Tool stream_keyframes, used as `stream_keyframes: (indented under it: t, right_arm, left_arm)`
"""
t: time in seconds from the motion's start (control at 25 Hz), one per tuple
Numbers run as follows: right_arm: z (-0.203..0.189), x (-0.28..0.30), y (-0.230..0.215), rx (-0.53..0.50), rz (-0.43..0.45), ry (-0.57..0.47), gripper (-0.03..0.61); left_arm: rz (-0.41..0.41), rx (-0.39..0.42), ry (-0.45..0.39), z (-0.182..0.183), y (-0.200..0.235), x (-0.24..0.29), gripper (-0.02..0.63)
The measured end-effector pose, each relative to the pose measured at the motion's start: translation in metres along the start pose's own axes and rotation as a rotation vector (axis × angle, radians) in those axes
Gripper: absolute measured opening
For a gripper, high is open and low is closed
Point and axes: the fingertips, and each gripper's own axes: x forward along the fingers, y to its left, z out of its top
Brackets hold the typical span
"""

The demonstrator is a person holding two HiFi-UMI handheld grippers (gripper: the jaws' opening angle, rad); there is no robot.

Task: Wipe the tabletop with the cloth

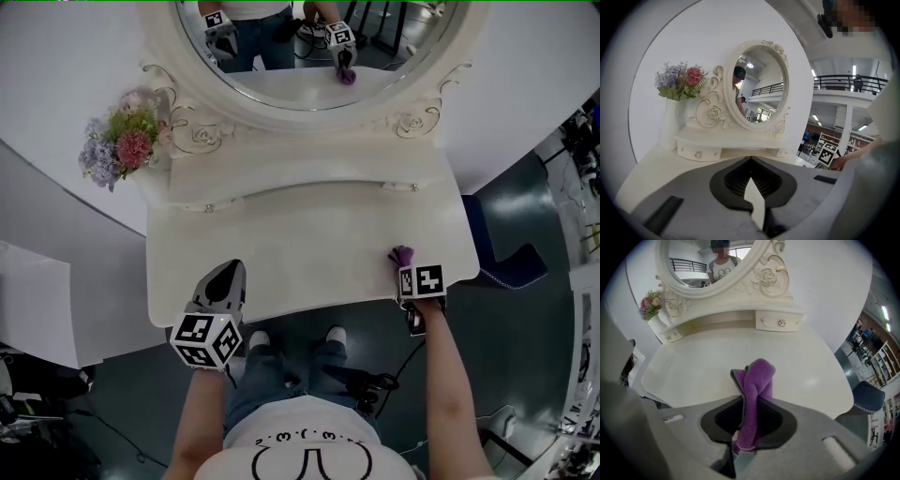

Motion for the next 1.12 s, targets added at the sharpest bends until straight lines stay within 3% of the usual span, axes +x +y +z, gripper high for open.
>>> stream_keyframes:
  t: [0.2, 0.48, 0.84, 1.12]
  right_arm:
    - [0.003, 0.002, 0.031, -0.016, -0.005, 0.003, 0.067]
    - [0.004, 0.002, 0.067, -0.021, -0.005, 0.008, 0.067]
    - [0.006, 0.004, 0.123, -0.069, 0.023, 0.029, 0.068]
    - [0.008, 0.005, 0.174, -0.051, 0.110, 0.041, 0.069]
  left_arm:
    - [0.003, 0.002, 0.003, 0.002, 0.023, -0.008, -0.003]
    - [0.023, 0.104, 0.037, 0.002, 0.041, -0.015, -0.003]
    - [0.036, 0.085, 0.036, 0.001, 0.070, -0.028, -0.003]
    - [0.043, 0.057, 0.015, 0.003, 0.089, -0.040, -0.003]
